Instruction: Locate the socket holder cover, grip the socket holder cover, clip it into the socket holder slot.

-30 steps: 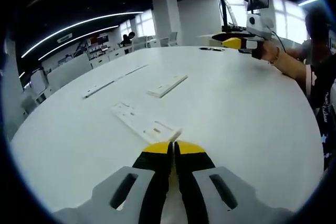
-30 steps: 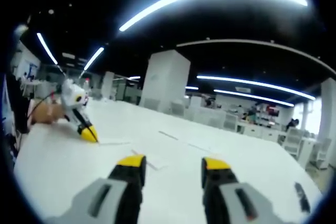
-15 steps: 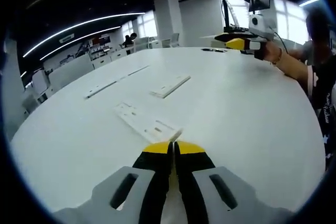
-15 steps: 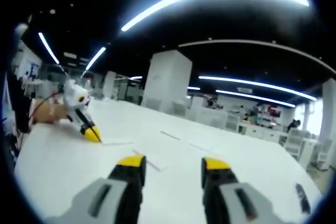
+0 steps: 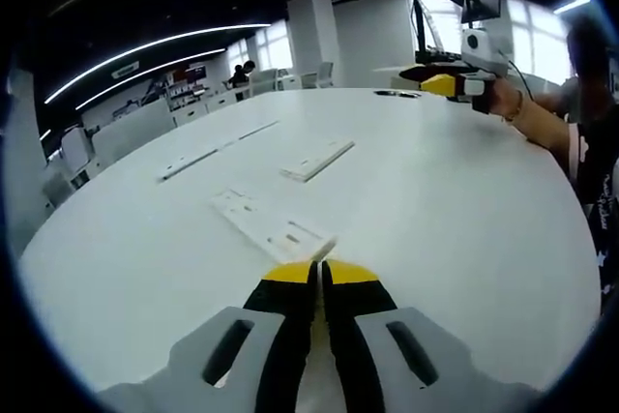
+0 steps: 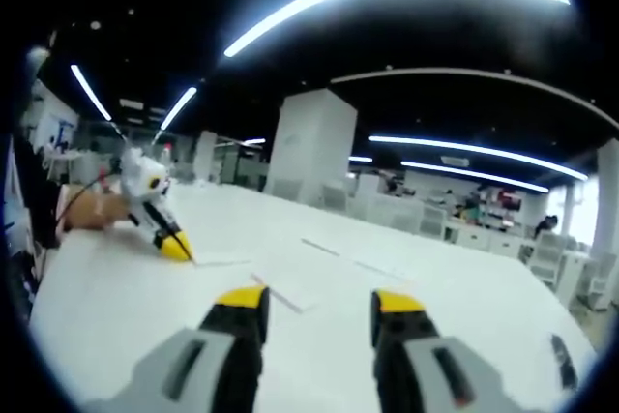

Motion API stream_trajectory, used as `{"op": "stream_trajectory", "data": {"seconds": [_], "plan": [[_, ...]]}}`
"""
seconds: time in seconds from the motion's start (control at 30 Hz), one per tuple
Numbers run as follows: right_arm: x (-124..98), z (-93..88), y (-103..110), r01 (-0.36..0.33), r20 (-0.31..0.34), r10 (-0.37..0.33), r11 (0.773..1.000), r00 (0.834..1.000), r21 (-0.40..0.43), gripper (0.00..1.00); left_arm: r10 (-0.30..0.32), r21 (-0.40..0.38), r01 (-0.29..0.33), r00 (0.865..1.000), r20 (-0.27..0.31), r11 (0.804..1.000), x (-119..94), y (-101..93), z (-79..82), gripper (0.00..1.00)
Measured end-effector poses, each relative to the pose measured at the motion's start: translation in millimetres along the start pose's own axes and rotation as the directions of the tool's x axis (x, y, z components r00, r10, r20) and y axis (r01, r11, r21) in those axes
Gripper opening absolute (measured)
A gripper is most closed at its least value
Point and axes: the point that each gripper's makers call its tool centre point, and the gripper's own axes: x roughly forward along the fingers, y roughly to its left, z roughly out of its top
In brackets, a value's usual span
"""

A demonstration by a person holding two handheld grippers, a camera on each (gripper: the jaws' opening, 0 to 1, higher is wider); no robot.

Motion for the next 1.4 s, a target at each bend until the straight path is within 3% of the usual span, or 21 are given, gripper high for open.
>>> {"op": "stream_trajectory", "data": {"seconds": [1.4], "plan": [[0.6, -1.6, 1.0, -0.011, -0.006, 0.011, 1.000, 1.000, 0.015, 0.44, 0.042, 0.027, -0.042, 0.999, 0.021, 0.999, 6.4, 8.0, 2.3, 0.04]]}}
